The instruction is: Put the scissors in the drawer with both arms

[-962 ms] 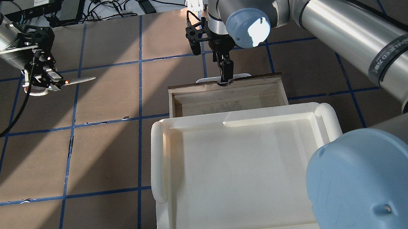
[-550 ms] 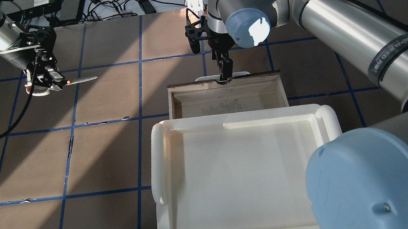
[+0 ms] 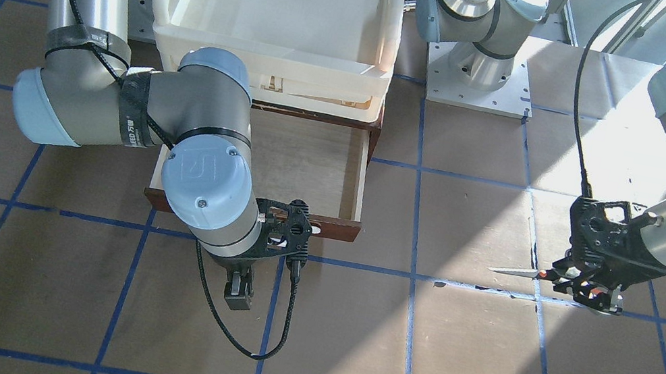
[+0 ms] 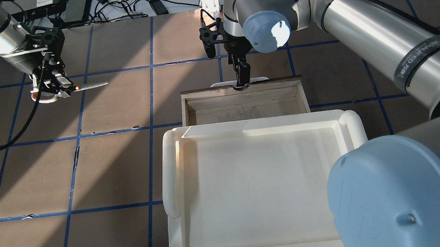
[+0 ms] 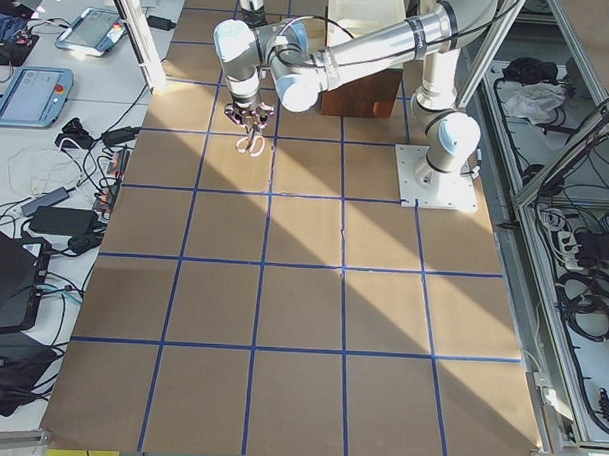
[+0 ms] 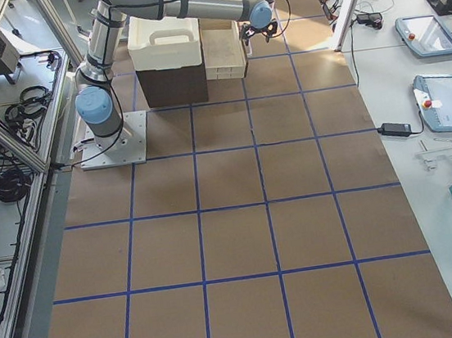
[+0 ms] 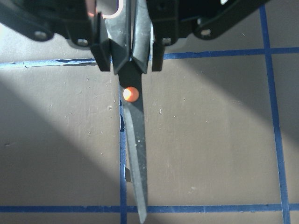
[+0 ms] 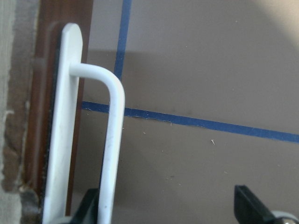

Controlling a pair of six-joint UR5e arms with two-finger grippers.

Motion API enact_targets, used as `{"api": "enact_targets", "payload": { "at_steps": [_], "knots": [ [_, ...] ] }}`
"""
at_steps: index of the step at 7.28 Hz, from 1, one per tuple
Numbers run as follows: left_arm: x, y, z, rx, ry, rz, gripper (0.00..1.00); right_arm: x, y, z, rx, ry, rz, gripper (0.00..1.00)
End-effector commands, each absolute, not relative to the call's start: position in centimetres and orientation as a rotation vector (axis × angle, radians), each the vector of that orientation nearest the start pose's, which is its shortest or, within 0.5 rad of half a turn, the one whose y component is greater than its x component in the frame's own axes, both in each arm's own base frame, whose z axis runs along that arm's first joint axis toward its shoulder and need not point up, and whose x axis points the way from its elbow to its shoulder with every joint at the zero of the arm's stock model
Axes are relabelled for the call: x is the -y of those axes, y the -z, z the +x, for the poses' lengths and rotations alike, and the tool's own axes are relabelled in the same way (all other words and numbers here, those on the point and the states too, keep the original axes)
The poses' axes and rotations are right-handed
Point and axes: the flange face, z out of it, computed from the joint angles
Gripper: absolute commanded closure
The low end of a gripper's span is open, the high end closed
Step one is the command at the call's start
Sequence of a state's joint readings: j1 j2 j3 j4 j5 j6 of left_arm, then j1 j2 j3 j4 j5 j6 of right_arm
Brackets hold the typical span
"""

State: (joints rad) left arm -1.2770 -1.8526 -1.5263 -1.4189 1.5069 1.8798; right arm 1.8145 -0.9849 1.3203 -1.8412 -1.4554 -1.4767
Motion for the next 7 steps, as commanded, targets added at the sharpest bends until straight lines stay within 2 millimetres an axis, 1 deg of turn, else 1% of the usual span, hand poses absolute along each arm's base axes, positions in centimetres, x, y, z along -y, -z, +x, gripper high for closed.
{"api": "enact_targets", "payload": {
  "at_steps": [1,2,3,4,5,6,7],
  "knots": [
    [60.6,-37.1,3.7,2.132,-0.028,-2.159,1.0,64.3,-28.7,30.7,-1.976,0.037,-2.257,0.0],
    [60.6,-37.1,3.5,2.13,-0.032,-2.16,1.0,64.4,-29.0,30.4,-1.991,0.046,-2.243,0.0],
    [60.5,-37.3,3.2,2.14,-0.028,-2.158,1.0,64.3,-30.1,30.3,-2.029,0.084,-2.184,0.0],
    [60.4,-37.7,2.2,2.152,-0.035,-2.15,1.0,64.1,-31.5,30.1,-2.055,0.115,-2.157,0.0],
    [60.3,-38.1,0.8,2.164,-0.034,-2.146,1.0,63.8,-33.2,29.7,-2.078,0.135,-2.145,0.0],
    [60.3,-38.3,-1.1,2.186,-0.042,-2.118,1.0,63.1,-35.3,29.2,-2.122,0.145,-2.104,0.0],
    [60.1,-38.5,-3.8,2.198,-0.043,-2.107,1.0,61.9,-38.8,28.1,-2.27,0.159,-1.974,0.0]
  ]
}}
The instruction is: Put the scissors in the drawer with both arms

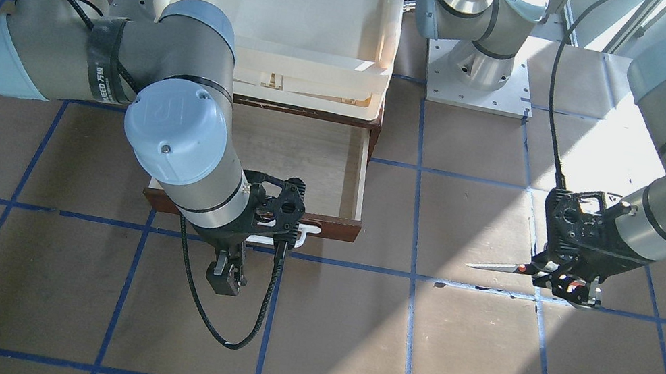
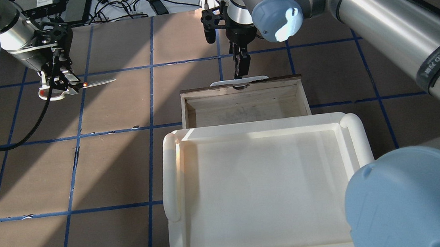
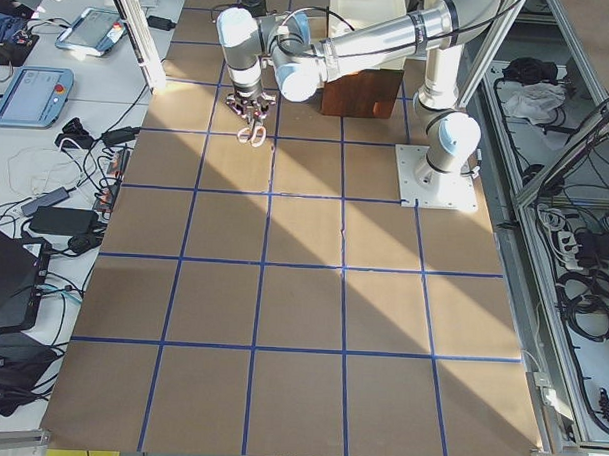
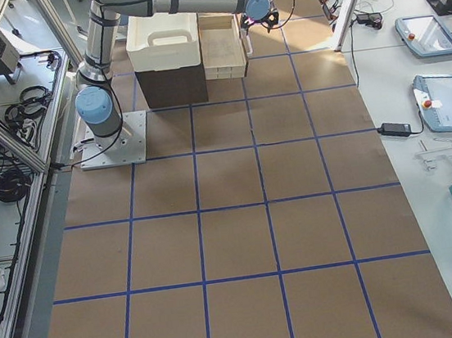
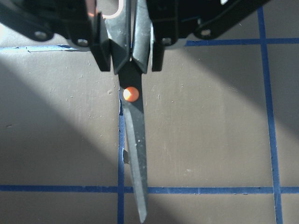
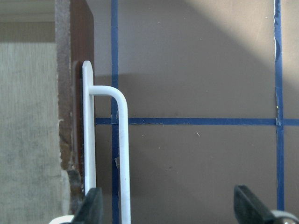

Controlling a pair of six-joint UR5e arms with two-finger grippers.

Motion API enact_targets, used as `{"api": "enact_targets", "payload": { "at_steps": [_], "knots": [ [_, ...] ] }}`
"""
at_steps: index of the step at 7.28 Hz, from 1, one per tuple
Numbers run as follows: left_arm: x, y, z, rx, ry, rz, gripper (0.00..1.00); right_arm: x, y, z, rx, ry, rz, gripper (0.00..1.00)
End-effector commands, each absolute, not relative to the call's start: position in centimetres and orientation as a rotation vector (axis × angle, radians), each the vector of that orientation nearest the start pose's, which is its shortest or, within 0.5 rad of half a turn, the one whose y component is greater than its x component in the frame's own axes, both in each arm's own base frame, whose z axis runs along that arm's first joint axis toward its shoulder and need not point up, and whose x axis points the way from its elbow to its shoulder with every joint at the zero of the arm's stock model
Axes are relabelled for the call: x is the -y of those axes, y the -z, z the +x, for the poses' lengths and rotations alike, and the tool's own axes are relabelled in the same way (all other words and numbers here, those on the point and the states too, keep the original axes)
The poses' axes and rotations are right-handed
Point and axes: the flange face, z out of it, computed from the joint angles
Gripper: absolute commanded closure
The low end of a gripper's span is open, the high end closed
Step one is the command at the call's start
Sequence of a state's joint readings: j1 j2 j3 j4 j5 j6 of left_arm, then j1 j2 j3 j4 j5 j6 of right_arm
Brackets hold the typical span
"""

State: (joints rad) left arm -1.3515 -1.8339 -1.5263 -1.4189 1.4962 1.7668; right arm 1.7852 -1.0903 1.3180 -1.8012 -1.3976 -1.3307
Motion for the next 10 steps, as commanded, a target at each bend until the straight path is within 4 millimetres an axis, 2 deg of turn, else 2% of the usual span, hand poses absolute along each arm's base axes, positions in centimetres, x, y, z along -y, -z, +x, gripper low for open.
{"api": "enact_targets", "payload": {
  "at_steps": [1,2,4,5,6,7,8,10],
  "knots": [
    [59.6,-38.8,-6.9,-2.322,0.039,2.25,1.0,61.4,-41.7,26.1,-2.394,0.189,-1.839,0.0],
    [58.9,-39.4,-10.3,-2.3,0.04,2.264,1.0,61.7,-43.0,22.8,-2.453,0.181,-1.759,0.0],
    [57.1,-39.8,-16.3,-2.221,0.042,2.342,1.0,59.7,-47.8,16.1,-2.665,0.144,-1.517,0.0],
    [56.4,-39.6,-18.5,-2.223,0.033,2.341,1.0,58.2,-49.4,14.9,-2.741,0.115,-1.364,0.0],
    [55.7,-39.5,-20.5,-2.259,0.021,2.312,1.0,57.1,-50.2,14.8,-2.831,0.087,-1.149,0.0],
    [54.8,-39.4,-22.9,-2.226,0.022,2.343,1.0,56.6,-50.6,14.5,-2.885,0.077,-1.006,0.0],
    [53.9,-39.1,-25.3,-2.193,0.008,2.377,1.0,56.2,-51.2,14.0,-2.934,0.073,-0.969,0.0],
    [51.7,-38.6,-29.6,-2.243,-0.014,2.336,1.0,55.2,-51.8,13.8,-3.006,0.046,-0.75,0.0]
  ]
}}
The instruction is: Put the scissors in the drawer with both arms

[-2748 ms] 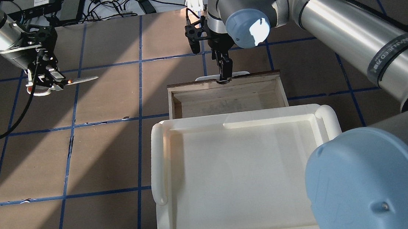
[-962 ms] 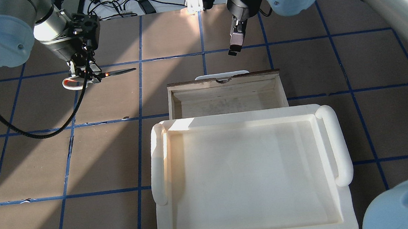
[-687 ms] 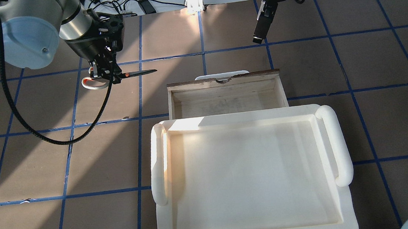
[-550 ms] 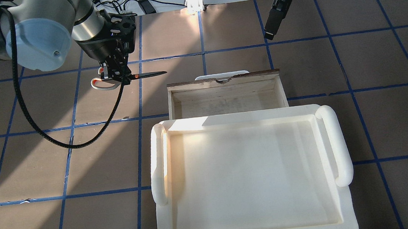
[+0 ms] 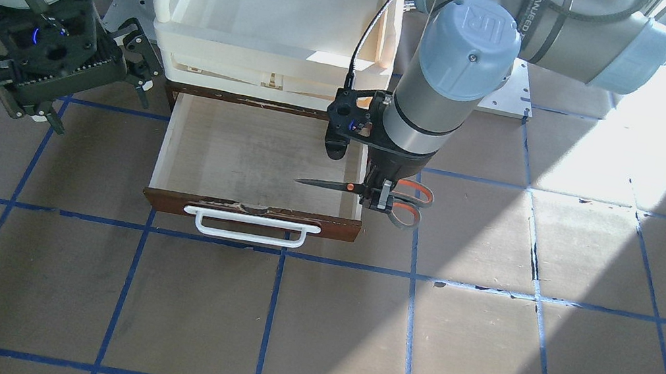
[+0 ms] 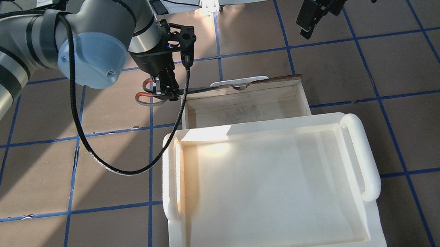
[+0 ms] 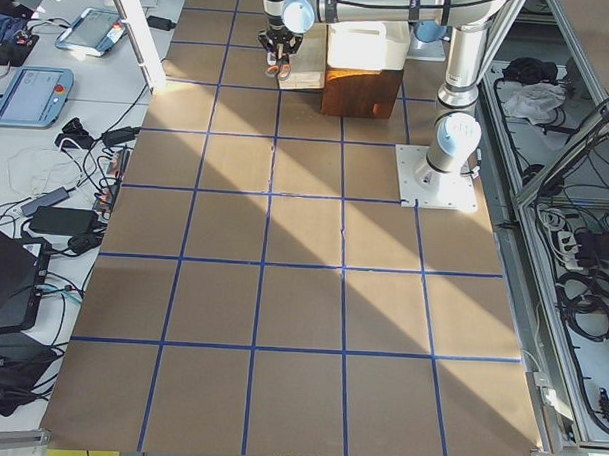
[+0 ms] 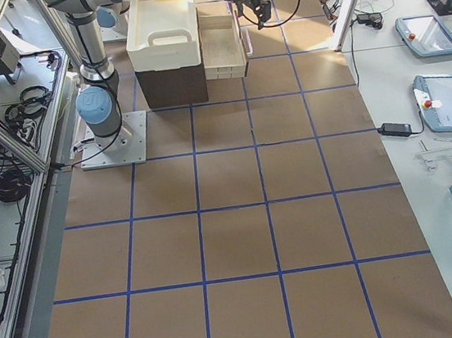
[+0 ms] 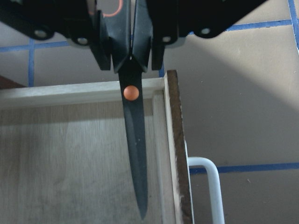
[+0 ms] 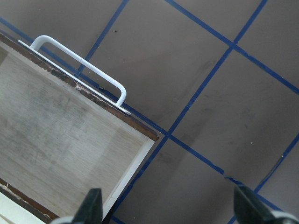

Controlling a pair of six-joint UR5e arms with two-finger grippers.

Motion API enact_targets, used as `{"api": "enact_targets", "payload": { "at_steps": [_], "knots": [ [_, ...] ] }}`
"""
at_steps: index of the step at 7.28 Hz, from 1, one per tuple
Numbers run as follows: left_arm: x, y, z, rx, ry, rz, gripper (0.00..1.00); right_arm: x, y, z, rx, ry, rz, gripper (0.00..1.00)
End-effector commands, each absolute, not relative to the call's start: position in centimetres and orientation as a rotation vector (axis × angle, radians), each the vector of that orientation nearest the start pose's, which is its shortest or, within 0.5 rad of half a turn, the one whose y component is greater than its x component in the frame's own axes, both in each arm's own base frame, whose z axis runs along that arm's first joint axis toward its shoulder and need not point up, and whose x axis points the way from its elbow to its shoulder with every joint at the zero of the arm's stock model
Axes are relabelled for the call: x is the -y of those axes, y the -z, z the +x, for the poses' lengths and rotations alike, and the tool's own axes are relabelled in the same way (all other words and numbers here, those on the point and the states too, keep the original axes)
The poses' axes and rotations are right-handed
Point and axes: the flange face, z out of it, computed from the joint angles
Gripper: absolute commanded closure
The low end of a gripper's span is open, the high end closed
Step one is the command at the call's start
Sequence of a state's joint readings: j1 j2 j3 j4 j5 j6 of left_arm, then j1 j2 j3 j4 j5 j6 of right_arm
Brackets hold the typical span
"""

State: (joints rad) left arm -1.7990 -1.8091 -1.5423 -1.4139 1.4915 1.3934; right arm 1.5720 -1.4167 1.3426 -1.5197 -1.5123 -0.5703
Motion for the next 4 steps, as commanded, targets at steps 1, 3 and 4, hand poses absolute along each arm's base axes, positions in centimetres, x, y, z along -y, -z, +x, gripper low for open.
{"api": "enact_targets", "payload": {
  "at_steps": [1,3,4],
  "knots": [
    [50.9,-37.8,-31.2,2.071,0.027,-2.223,1.0,54.6,-51.9,13.7,-3.024,0.033,-0.663,0.0],
    [49.4,-37.0,-33.7,2.027,0.021,-2.242,1.0,54.2,-52.1,13.6,-3.049,0.028,-0.52,0.0],
    [48.9,-36.8,-34.5,2.036,0.021,-2.232,1.0,54.0,-52.2,13.7,-3.059,0.024,-0.4,0.0]
  ]
}}
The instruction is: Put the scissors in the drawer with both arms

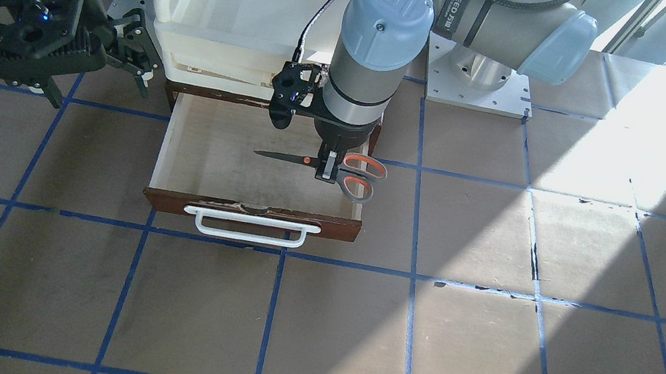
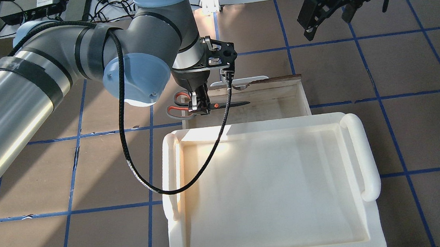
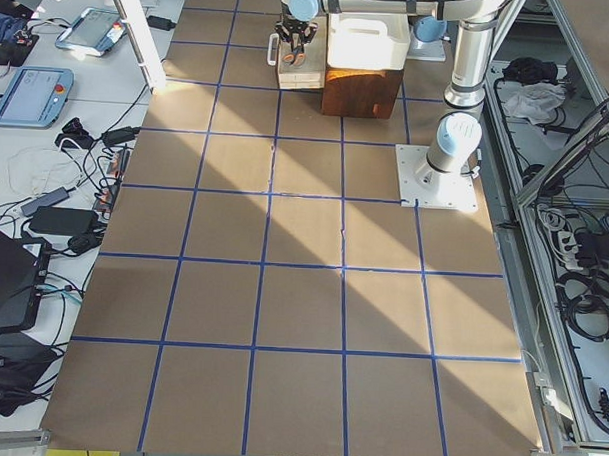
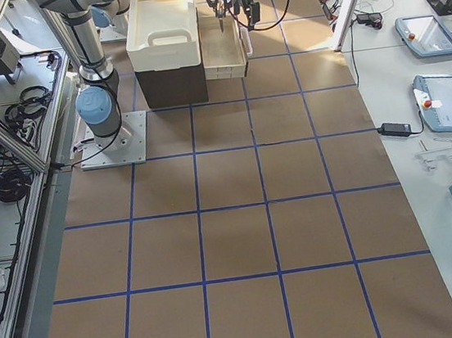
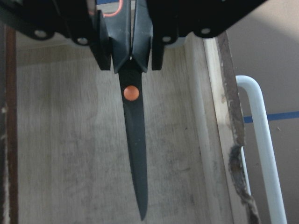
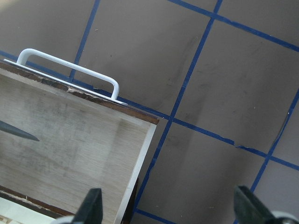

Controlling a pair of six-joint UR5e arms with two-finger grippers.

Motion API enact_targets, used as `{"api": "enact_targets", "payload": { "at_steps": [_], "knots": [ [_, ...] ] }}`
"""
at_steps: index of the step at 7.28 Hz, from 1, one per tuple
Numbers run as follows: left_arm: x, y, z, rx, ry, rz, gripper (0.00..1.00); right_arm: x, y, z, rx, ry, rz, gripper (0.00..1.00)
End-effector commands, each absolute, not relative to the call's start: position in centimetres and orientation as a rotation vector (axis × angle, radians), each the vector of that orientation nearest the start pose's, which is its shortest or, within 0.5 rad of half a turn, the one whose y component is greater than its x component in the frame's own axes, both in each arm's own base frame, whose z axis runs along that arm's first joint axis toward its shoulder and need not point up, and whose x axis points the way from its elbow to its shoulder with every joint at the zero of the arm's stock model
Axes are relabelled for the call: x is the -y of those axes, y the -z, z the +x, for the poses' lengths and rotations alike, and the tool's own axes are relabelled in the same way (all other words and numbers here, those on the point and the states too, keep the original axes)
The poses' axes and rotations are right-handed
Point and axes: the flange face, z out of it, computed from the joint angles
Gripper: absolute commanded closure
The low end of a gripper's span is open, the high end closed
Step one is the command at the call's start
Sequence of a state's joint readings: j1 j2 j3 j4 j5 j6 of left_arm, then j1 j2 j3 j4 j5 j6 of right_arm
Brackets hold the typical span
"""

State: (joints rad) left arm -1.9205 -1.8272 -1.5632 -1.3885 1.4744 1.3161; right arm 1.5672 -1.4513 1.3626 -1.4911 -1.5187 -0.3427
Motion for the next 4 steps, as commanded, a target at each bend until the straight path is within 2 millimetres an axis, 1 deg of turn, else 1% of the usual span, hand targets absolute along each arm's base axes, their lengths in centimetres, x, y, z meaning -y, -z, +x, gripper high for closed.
{"api": "enact_targets", "payload": {
  "at_steps": [1,2,3,4],
  "knots": [
    [48.9,-36.2,-35.0,2.02,-0.008,-2.221,1.0,54.0,-52.1,13.6,-3.067,0.02,-0.391,0.0],
    [48.8,-35.3,-35.4,2.008,-0.038,-2.218,1.0,53.8,-52.3,13.6,-3.07,0.022,-0.386,0.0],
    [48.9,-34.5,-35.5,2.012,-0.062,-2.222,1.0,53.8,-52.4,13.6,-3.07,0.026,-0.386,0.0],
    [48.7,-34.0,-35.4,2.015,-0.049,-2.214,1.0,53.8,-52.3,13.6,-3.07,0.026,-0.389,0.0]
  ]
}}
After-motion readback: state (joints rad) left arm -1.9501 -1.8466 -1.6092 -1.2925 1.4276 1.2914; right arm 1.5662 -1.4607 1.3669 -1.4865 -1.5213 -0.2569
